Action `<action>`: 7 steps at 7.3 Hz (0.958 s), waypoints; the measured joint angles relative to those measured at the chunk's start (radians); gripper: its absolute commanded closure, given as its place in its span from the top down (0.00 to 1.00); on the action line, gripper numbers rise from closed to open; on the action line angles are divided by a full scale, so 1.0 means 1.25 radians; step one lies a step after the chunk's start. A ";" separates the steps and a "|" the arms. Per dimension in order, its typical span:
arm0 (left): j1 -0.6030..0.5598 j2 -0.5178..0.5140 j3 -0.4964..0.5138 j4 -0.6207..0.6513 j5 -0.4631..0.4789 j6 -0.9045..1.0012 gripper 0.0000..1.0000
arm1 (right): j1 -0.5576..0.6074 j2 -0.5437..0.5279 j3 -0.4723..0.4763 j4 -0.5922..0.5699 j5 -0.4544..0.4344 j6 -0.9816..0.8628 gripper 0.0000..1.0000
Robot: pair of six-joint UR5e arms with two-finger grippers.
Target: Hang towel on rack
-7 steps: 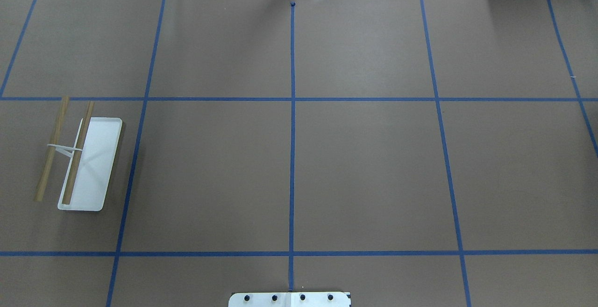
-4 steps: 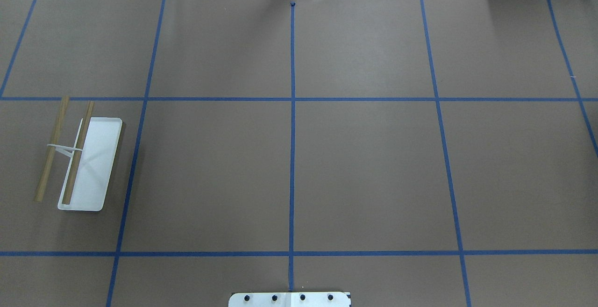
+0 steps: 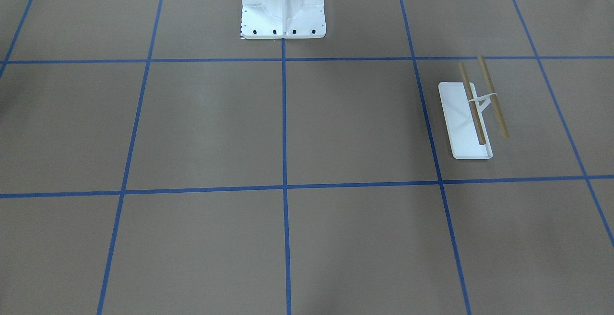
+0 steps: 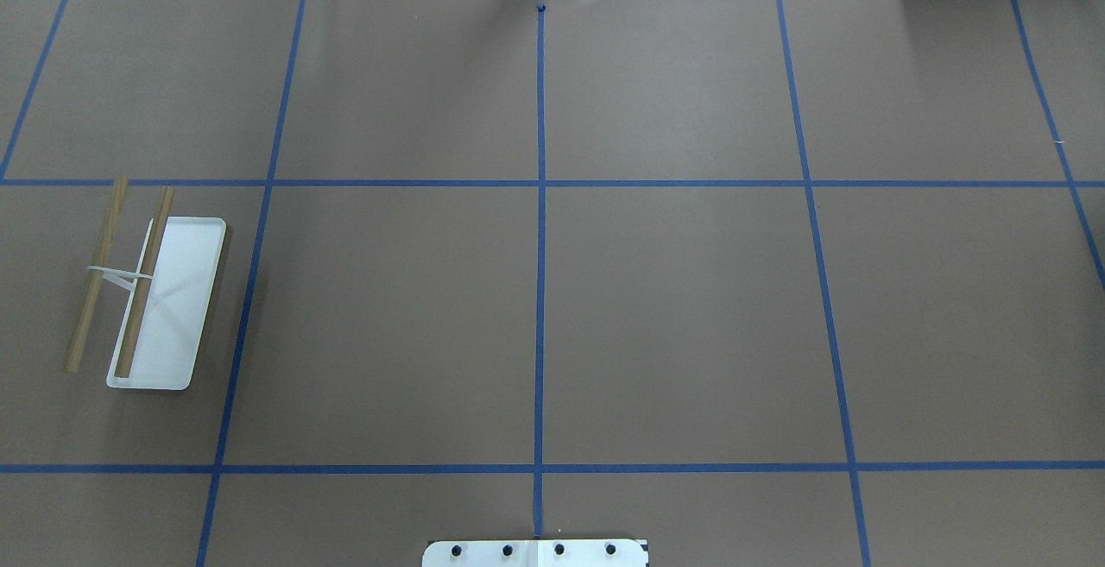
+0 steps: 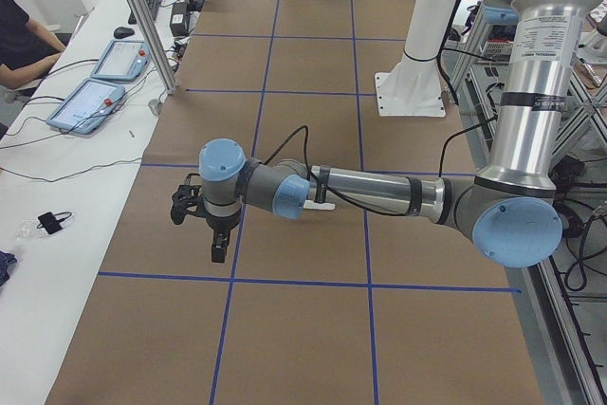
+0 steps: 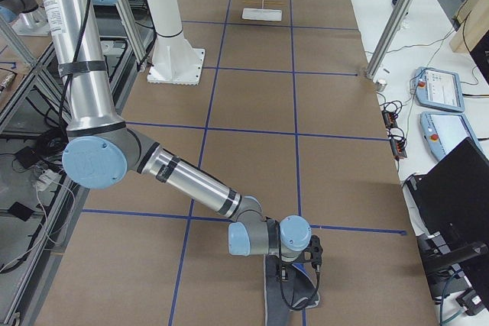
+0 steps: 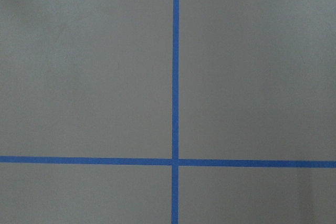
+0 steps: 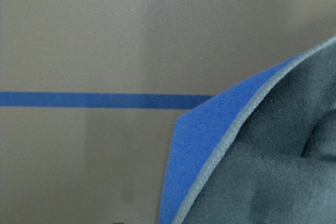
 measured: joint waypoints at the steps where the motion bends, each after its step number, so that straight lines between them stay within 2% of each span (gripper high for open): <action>1: 0.000 -0.001 0.001 0.000 0.000 0.000 0.99 | -0.001 0.001 -0.001 -0.001 0.000 0.004 0.00; 5: 0.000 -0.005 0.006 0.000 0.000 0.000 0.98 | -0.001 0.010 0.018 0.001 0.039 0.031 0.00; 7: 0.000 -0.020 0.006 0.002 0.002 -0.005 0.98 | 0.003 0.026 0.087 -0.002 0.065 0.050 0.00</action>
